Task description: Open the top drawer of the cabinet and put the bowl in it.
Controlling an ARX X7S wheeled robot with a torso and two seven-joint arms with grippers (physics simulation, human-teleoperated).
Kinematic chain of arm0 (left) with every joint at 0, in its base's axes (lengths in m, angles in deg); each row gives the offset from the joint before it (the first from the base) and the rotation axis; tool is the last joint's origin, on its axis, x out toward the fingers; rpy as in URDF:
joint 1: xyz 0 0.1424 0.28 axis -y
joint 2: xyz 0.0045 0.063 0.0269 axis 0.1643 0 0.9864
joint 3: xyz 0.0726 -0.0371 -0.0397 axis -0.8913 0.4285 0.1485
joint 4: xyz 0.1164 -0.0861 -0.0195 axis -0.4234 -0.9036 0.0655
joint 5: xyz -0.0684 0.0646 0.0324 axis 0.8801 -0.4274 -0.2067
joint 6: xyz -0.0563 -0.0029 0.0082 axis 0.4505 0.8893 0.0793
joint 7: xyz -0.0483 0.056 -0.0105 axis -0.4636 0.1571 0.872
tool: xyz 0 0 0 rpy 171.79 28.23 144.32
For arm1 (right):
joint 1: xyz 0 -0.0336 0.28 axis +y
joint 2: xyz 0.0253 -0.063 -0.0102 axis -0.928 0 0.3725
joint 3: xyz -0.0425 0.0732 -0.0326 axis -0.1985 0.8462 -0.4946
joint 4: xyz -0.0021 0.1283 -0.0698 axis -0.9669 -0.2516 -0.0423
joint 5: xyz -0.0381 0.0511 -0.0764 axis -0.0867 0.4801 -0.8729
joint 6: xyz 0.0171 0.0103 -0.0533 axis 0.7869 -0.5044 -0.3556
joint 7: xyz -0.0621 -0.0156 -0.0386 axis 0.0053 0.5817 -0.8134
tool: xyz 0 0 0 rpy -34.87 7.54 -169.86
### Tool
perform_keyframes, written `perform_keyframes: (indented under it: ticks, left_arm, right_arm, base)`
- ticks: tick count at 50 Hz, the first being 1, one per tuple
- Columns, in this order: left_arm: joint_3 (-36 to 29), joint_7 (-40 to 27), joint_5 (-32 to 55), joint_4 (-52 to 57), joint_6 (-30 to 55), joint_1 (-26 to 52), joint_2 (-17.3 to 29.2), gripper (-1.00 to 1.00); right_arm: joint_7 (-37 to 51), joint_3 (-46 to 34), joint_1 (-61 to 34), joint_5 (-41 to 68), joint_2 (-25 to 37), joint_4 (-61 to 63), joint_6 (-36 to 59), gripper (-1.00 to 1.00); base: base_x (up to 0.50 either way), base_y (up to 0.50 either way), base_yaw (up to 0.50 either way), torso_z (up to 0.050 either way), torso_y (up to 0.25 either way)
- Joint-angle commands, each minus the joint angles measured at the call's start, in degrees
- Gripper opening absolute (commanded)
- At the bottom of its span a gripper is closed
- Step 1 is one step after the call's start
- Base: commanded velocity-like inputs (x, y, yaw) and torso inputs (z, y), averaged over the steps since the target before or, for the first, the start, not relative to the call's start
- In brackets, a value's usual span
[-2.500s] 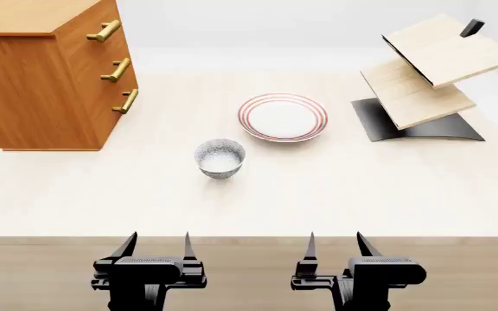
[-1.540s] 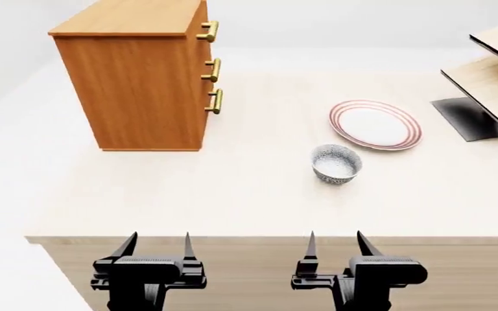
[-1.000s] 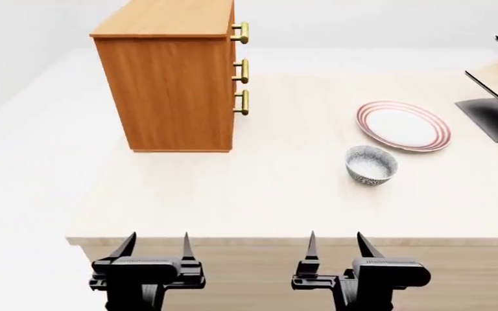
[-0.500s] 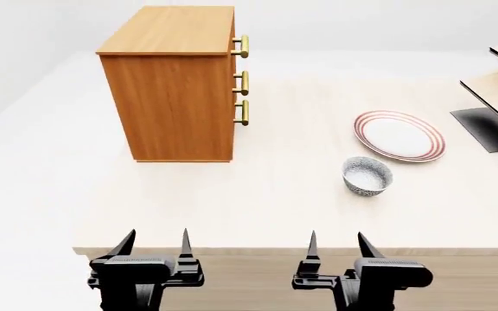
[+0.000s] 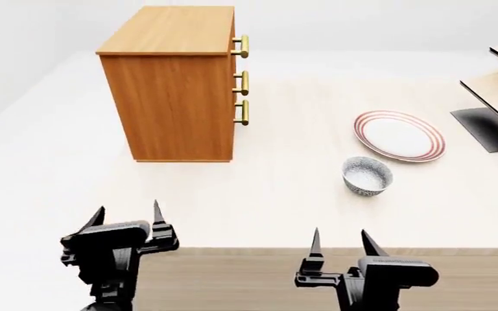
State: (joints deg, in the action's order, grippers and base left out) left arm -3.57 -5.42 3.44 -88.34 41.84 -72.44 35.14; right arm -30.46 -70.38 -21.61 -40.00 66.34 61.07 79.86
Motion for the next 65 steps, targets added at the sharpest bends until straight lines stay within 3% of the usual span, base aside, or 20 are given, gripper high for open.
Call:
perform_keyframes:
  ticks: [1,4,6,12,17,19,25,30,34,50,65]
  left_arm:
    - [11.5,-11.6,-3.7,-35.1,-8.0,33.3,7.2,1.0]
    - [10.7,-17.2,-8.5,-60.9,-23.6,51.3,12.1,1.0]
    - [10.6,-21.4,-10.1,-73.2,-22.8,54.7,14.3,1.0]
    - [10.1,-26.8,-12.3,-73.2,-16.0,58.1,16.4,1.0]
    - [8.6,-29.3,-12.9,-73.2,-11.9,60.1,16.9,1.0]
    - [8.3,-29.9,-12.8,-73.2,-10.6,60.7,17.1,1.0]
    - [7.0,-30.9,-12.6,-73.2,-8.1,61.1,17.6,1.0]
    - [5.4,-30.2,-12.6,-73.2,-6.4,61.3,17.6,1.0]
    - [4.5,-29.7,-12.5,-73.2,-5.6,61.6,17.6,1.0]
    - [3.2,-28.8,-12.0,-73.2,-4.5,61.8,17.6,1.0]
    - [2.9,-28.5,-12.0,-73.2,-4.2,62.1,17.5,1.0]
  right_arm:
    - [1.2,0.8,0.9,1.0,1.8,6.2,1.5,1.0]
    - [2.2,1.9,0.9,1.6,2.8,9.9,3.0,1.0]
    - [2.8,2.9,0.5,2.6,3.6,12.5,4.9,1.0]
    - [5.2,5.3,-4.7,4.4,7.5,21.3,14.4,1.0]
    - [6.8,8.6,-21.7,9.6,13.3,26.9,32.7,1.0]
    - [6.0,9.3,-33.1,12.4,15.4,24.1,40.0,1.0]
    - [1.5,1.7,-59.9,6.0,17.5,-2.7,40.7,1.0]
    - [-4.4,-1.1,-82.7,2.7,12.6,-44.0,31.6,1.0]
    - [-8.8,-7.4,-98.4,-4.1,8.5,-76.5,17.7,1.0]
    - [-12.3,0.5,-96.6,-5.9,6.9,-77.3,24.7,1.0]
    - [-8.8,4.1,-95.9,-10.1,7.5,-77.3,28.4,1.0]
  base:
    - [0.0,0.0,0.0,0.0,0.0]
    - [0.0,0.0,0.0,0.0,0.0]
    - [0.0,0.0,0.0,0.0,0.0]
    - [0.0,0.0,0.0,0.0,0.0]
    - [0.0,0.0,0.0,0.0,0.0]
    - [0.0,0.0,0.0,0.0,0.0]
    - [0.0,0.0,0.0,0.0,0.0]
    - [0.0,0.0,0.0,0.0,0.0]
    - [0.0,0.0,0.0,0.0,0.0]
    - [0.0,0.0,0.0,0.0,0.0]
    - [0.0,0.0,0.0,0.0,0.0]
